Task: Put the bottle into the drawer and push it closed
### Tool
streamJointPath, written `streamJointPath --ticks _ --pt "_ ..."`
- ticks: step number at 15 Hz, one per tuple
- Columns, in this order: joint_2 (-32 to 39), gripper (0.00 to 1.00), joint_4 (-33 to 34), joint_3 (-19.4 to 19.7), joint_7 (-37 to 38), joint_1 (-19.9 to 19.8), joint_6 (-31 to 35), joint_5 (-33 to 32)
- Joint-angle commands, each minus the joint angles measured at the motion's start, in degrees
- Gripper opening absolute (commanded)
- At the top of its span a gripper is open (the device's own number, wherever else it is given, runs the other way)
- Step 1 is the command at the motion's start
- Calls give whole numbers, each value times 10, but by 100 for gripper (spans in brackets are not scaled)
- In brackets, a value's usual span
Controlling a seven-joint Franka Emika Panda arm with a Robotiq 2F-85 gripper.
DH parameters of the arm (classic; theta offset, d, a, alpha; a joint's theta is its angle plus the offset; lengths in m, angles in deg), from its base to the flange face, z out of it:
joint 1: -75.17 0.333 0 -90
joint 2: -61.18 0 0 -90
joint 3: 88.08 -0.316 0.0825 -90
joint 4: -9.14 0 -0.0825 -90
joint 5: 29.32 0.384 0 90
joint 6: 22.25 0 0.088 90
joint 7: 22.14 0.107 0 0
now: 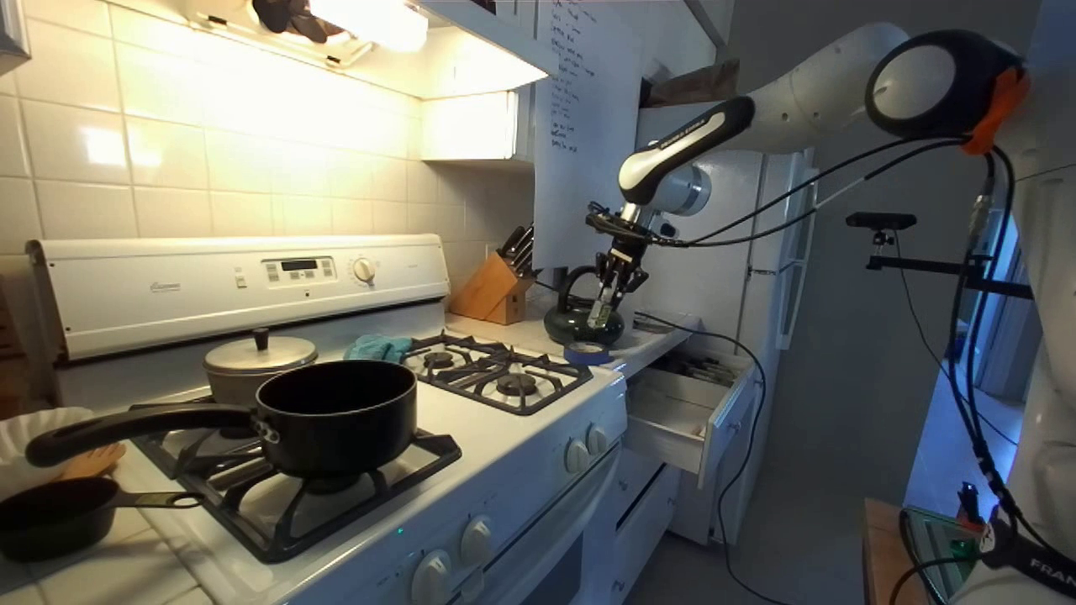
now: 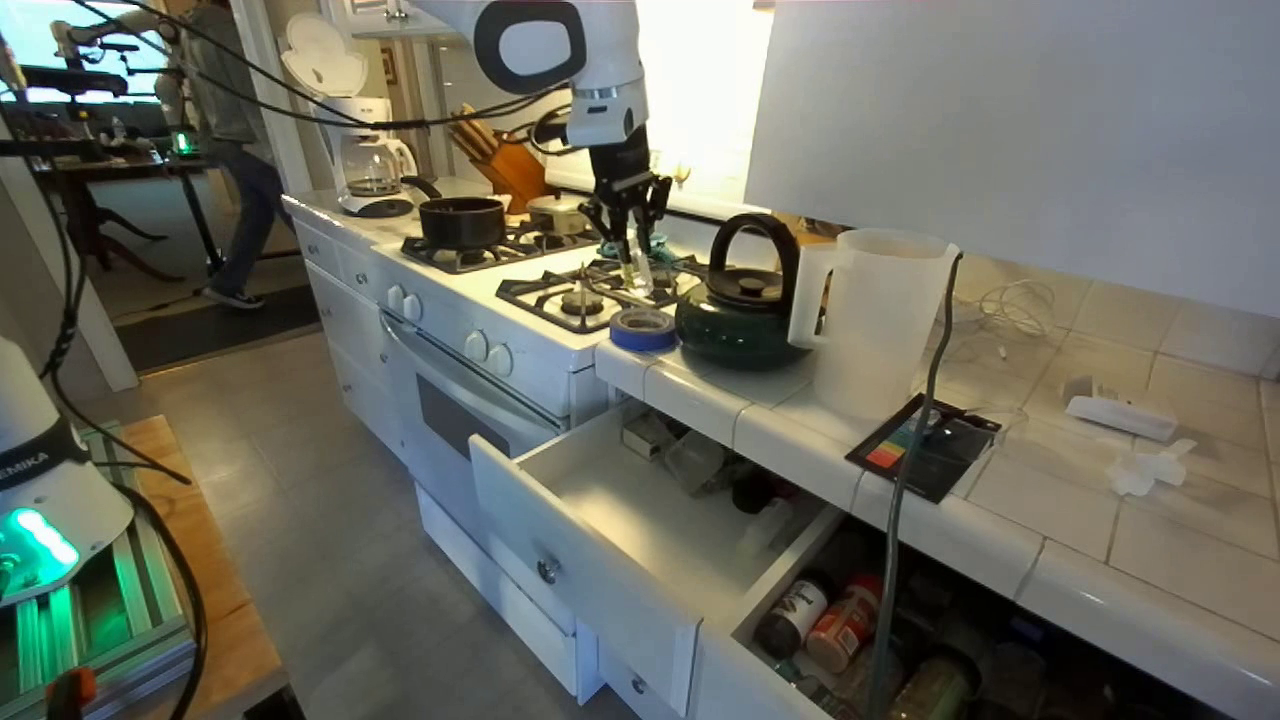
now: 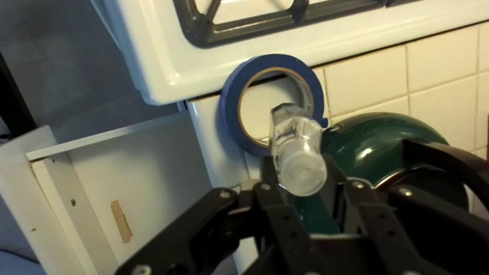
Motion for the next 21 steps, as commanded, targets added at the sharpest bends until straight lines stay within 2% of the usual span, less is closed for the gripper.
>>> streamJointPath --ticks 1,3,6,9,12,16,21 --pt "-116 8 -139 19 -9 -1 8 -50" --pt "-135 8 -182 40 18 -11 20 -92" --pt "-132 8 -241 63 52 -32 82 -133" --pt "-98 8 -278 71 60 -49 166 -113" --pt "-56 8 -296 70 84 -45 233 -101" --pt "22 8 -276 66 99 -43 280 -77" --pt "94 8 -225 54 93 -39 291 -47"
